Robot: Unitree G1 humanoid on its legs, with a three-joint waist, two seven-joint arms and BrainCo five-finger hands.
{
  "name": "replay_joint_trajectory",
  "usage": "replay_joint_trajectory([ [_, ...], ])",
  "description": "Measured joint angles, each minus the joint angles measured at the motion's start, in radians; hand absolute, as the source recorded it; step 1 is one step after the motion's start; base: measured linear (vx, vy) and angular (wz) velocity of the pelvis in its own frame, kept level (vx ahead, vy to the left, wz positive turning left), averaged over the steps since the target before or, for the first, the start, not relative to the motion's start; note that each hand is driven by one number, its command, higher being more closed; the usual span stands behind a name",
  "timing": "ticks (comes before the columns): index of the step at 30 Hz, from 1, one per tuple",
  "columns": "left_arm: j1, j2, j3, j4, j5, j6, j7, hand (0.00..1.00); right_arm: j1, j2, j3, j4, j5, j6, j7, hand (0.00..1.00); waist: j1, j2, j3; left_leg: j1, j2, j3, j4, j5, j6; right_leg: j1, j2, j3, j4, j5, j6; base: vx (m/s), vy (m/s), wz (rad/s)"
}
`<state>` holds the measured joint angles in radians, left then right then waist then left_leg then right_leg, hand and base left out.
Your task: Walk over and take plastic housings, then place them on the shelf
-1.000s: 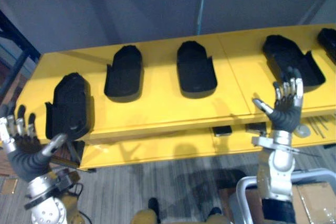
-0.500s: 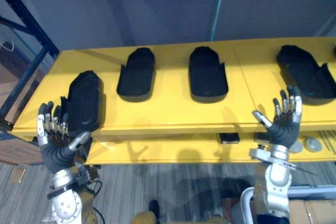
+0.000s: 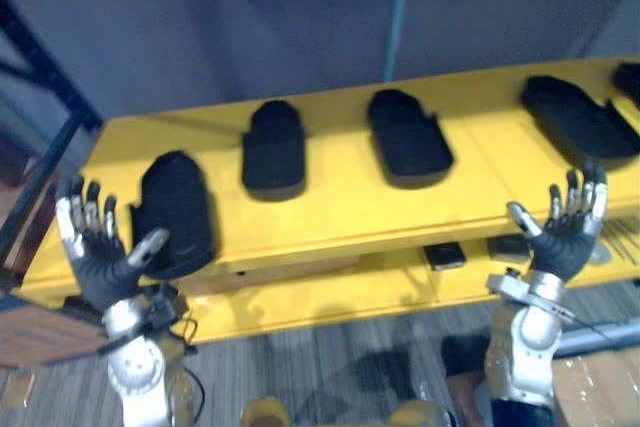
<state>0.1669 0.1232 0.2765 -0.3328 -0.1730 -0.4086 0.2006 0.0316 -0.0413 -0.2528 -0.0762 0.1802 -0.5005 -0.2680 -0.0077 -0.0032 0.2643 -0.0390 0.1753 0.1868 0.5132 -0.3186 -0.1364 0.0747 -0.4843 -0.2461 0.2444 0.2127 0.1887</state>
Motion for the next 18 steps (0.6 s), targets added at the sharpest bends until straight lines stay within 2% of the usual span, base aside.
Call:
replay_joint_trajectory([
  [1, 0.016, 0.022, 0.038, -0.022, 0.02, 0.001, 0.017, 0.0, -0.001, 0.014, 0.003, -0.009, -0.002, 0.001, 0.004, 0.0, 0.019, 0.004, 0.002, 0.003, 0.0, 0.04, -0.031, 0.009, 0.025, -0.044, 0.004, -0.005, -0.001, 0.044, -0.04, -0.08, 0.434, -0.34],
  [2, 0.021, 0.029, 0.061, -0.03, 0.019, 0.001, 0.028, 0.0, 0.0, 0.016, 0.003, -0.02, -0.004, 0.002, 0.005, 0.0, 0.022, 0.004, 0.002, 0.004, 0.0, 0.04, -0.048, 0.016, 0.035, -0.059, 0.022, -0.004, 0.019, 0.021, -0.036, -0.03, 0.284, -0.29],
  [3, 0.021, 0.037, 0.104, -0.038, 0.018, -0.001, 0.06, 0.0, 0.003, 0.014, 0.001, -0.046, -0.023, 0.005, 0.003, 0.0, 0.02, 0.004, 0.001, 0.005, -0.007, 0.039, -0.089, 0.039, 0.052, -0.064, 0.078, -0.006, 0.046, -0.042, -0.023, 0.01, 0.157, -0.04],
  [4, 0.02, 0.038, 0.123, -0.038, 0.018, -0.001, 0.081, 0.0, 0.002, 0.011, 0.0, -0.061, -0.034, 0.005, 0.0, 0.0, 0.019, 0.002, 0.0, 0.008, -0.013, 0.041, -0.113, 0.052, 0.056, -0.069, 0.104, -0.011, 0.046, -0.081, -0.023, 0.04, 0.173, -0.01],
  [5, 0.017, 0.036, 0.147, -0.038, 0.025, -0.001, 0.126, 0.0, 0.001, 0.005, 0.0, -0.086, -0.051, 0.005, -0.002, 0.0, 0.019, 0.0, -0.001, 0.013, -0.026, 0.046, -0.16, 0.077, 0.061, -0.074, 0.143, -0.029, 0.038, -0.141, -0.023, 0.03, 0.123, -0.1],
  [6, 0.012, 0.029, 0.153, -0.039, 0.028, -0.002, 0.177, 0.0, 0.001, 0.002, 0.002, -0.092, -0.057, 0.007, 0.0, 0.0, 0.02, -0.001, -0.001, 0.022, -0.037, 0.055, -0.197, 0.097, 0.065, -0.07, 0.174, -0.046, 0.005, -0.175, -0.033, 0.03, 0.118, -0.12],
  [7, 0.011, 0.021, 0.155, -0.042, 0.031, -0.004, 0.2, 0.0, 0.001, 0.002, 0.003, -0.092, -0.057, 0.009, 0.0, 0.0, 0.021, -0.001, -0.002, 0.025, -0.041, 0.063, -0.207, 0.103, 0.065, -0.067, 0.182, -0.059, -0.013, -0.176, -0.034, 0.02, 0.045, -0.15],
  [8, 0.012, 0.0, 0.16, -0.054, 0.06, -0.006, 0.256, 0.0, 0.003, 0.001, 0.004, -0.092, -0.057, 0.017, -0.001, 0.0, 0.024, -0.01, -0.007, 0.035, -0.053, 0.073, -0.221, 0.108, 0.063, -0.034, 0.186, -0.085, -0.061, -0.17, -0.04, 0.02, 0.011, -0.12],
  [9, 0.015, -0.032, 0.176, -0.074, 0.112, -0.009, 0.32, 0.0, 0.004, 0.001, 0.001, -0.092, -0.057, 0.03, 0.004, 0.0, 0.023, -0.006, -0.008, 0.04, -0.058, 0.075, -0.226, 0.111, 0.059, -0.008, 0.189, -0.091, -0.102, -0.17, -0.04, 0.02, -0.029, -0.06],
  [10, 0.021, -0.049, 0.182, -0.086, 0.118, -0.017, 0.349, 0.0, 0.004, 0.0, -0.002, -0.091, -0.057, 0.032, 0.007, 0.0, 0.021, -0.002, -0.009, 0.039, -0.057, 0.074, -0.227, 0.113, 0.056, 0.0, 0.193, -0.1, -0.119, -0.17, -0.04, 0.02, -0.071, -0.02],
  [11, 0.024, -0.079, 0.199, -0.107, 0.135, -0.04, 0.399, 0.0, 0.003, -0.012, -0.003, -0.087, -0.058, 0.032, 0.009, 0.0, 0.022, 0.008, -0.015, 0.036, -0.052, 0.074, -0.232, 0.118, 0.047, 0.003, 0.203, -0.115, -0.142, -0.17, -0.04, 0.02, -0.098, 0.04],
  [14, 0.035, -0.117, 0.235, -0.125, 0.193, -0.056, 0.519, 0.0, -0.006, -0.053, -0.001, -0.081, -0.015, 0.019, 0.099, 0.0, 0.022, 0.026, -0.029, 0.043, -0.044, 0.06, -0.289, 0.152, 0.027, 0.039, 0.228, -0.155, -0.195, -0.17, -0.04, 0.01, -0.122, 0.21],
  [15, 0.043, -0.129, 0.255, -0.125, 0.213, -0.047, 0.569, 0.0, -0.039, -0.073, 0.004, -0.084, 0.024, 0.001, 0.168, 0.0, 0.021, 0.03, -0.038, 0.062, -0.046, 0.041, -0.345, 0.183, 0.016, 0.062, 0.241, -0.18, -0.221, -0.17, -0.04, 0.01, -0.117, 0.37],
  [18, 0.071, -0.133, 0.284, -0.112, 0.231, -0.01, 0.622, 0.0, -0.124, -0.112, 0.083, -0.103, 0.097, -0.003, 0.282, 0.0, 0.028, 0.035, -0.059, 0.08, -0.044, 0.008, -0.428, 0.239, 0.003, 0.085, 0.26, -0.228, -0.238, -0.171, -0.04, 0.01, -0.074, 0.41],
])
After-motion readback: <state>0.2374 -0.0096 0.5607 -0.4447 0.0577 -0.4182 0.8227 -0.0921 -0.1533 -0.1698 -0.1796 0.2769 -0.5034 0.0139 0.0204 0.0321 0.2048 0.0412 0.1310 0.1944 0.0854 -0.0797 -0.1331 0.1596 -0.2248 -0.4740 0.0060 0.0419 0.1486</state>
